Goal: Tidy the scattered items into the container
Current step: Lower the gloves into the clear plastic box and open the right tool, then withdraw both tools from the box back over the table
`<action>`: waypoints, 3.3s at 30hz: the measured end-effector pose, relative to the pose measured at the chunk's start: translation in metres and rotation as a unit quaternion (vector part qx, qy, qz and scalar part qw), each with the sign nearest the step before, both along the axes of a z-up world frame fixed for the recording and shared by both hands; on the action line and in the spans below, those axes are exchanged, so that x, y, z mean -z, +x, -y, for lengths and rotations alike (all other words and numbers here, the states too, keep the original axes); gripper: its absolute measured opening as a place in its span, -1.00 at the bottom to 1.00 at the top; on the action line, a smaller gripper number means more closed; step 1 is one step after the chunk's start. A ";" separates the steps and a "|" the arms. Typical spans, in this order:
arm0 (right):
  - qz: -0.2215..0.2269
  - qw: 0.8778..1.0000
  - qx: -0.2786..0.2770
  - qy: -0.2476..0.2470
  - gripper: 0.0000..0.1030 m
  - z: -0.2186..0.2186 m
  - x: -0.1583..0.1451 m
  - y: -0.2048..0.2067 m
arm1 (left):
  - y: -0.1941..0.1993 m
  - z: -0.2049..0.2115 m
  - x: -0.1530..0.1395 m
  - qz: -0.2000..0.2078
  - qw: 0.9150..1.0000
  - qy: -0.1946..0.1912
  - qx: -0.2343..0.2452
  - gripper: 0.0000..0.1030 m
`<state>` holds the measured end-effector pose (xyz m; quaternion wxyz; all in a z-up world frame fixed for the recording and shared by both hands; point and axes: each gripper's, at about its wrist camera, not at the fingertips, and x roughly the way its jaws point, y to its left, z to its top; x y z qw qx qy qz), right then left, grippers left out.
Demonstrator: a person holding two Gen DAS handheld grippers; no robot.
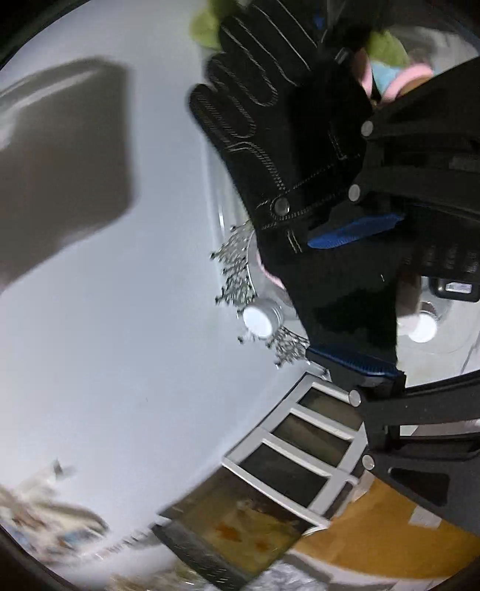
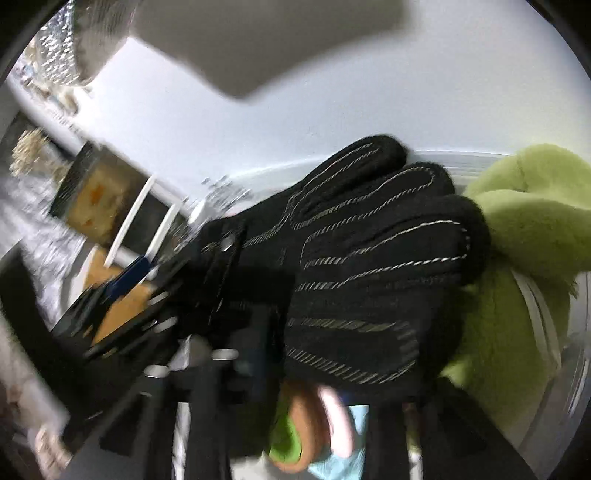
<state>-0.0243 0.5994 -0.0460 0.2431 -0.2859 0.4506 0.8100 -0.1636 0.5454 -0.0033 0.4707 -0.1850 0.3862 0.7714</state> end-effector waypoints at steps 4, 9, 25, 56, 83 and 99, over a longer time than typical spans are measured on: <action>-0.010 0.997 -0.064 0.035 -0.22 0.010 -0.023 0.024 | 0.001 -0.013 0.011 -0.012 0.999 -0.032 0.005 -0.01; -0.020 0.986 -0.094 0.135 -0.38 0.005 -0.057 0.030 | 0.003 -0.023 0.013 -0.017 0.998 -0.055 0.020 -0.01; 0.043 0.960 -0.202 0.191 -0.45 -0.024 -0.066 -0.040 | 0.001 -0.032 0.015 0.004 0.996 -0.079 0.032 0.00; 0.082 0.942 -0.271 0.180 -0.47 -0.010 -0.036 -0.112 | 0.033 0.132 0.001 0.112 0.978 0.097 -0.146 0.57; -0.035 0.951 -0.184 0.248 1.00 0.032 -0.061 0.019 | 0.082 0.195 -0.022 0.135 0.925 0.216 -0.282 0.99; -0.062 0.950 -0.161 0.259 1.00 0.089 -0.044 0.072 | 0.128 0.253 0.003 0.131 0.888 0.246 -0.365 0.99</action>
